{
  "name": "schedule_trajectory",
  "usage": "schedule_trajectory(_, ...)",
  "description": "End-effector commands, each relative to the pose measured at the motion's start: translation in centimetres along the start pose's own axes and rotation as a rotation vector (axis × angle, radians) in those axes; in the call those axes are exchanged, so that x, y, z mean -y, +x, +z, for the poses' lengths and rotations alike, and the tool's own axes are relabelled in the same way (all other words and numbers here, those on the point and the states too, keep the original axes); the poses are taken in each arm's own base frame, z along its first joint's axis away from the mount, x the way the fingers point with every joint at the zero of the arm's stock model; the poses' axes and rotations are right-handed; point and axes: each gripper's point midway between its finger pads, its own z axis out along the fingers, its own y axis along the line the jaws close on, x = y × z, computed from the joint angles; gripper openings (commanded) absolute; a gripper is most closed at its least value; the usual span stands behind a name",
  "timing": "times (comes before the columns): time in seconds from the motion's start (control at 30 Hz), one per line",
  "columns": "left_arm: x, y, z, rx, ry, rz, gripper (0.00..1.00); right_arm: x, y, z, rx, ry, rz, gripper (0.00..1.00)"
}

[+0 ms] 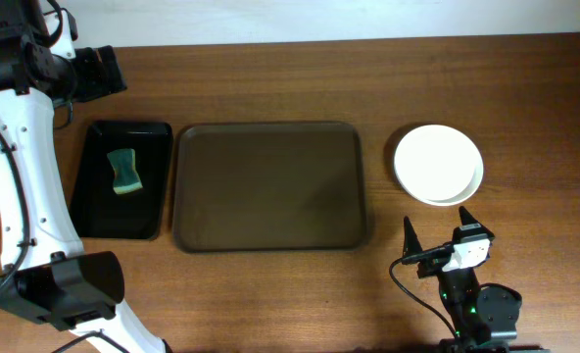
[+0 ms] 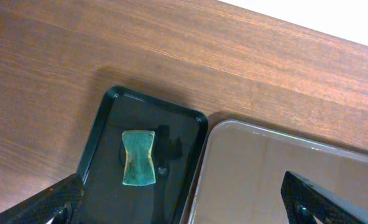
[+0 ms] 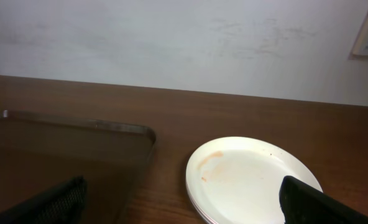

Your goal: Clean dirty plates on tray and stack at the side

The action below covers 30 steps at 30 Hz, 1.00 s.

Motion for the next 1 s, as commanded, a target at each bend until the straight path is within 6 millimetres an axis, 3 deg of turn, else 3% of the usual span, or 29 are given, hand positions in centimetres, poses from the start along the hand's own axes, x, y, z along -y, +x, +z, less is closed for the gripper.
schedule_trajectory(0.0, 0.5, 0.0, -0.2, 0.004, 0.015, 0.008, 0.99, -0.2, 0.2, 0.0, 0.002, -0.010, -0.003, 0.98)
schedule_trajectory(0.07, 1.9, -0.1, -1.6, 0.031, 0.032, 0.033, 0.99, -0.2, 0.2, 0.0, 0.002, -0.010, -0.003, 0.98)
schedule_trajectory(0.23, 9.1, 0.9, -7.3, 0.132, 0.141, 0.171, 0.99, -0.2, 0.2, 0.0, 0.002, -0.010, -0.003, 0.98)
schedule_trajectory(0.37, 12.7, 2.1, -11.4, 0.197, 0.214, 0.249, 0.99, -0.2, 0.2, 0.0, 0.002, -0.010, -0.003, 0.98)
schedule_trajectory(0.63, 11.2, 2.4, -14.8, 0.276, 0.147, 0.255, 0.99, -0.2, 0.2, 0.0, 0.002, -0.010, -0.003, 0.98)
schedule_trajectory(0.83, 11.1, 1.5, -14.5, 0.341, 0.135, 0.247, 0.99, -0.2, 0.2, 0.0, 0.002, -0.010, -0.003, 0.98)
schedule_trajectory(0.97, 11.0, 2.1, -12.8, 0.426, 0.153, 0.241, 0.99, -0.2, 0.2, 0.0, 0.002, -0.010, -0.003, 0.98)
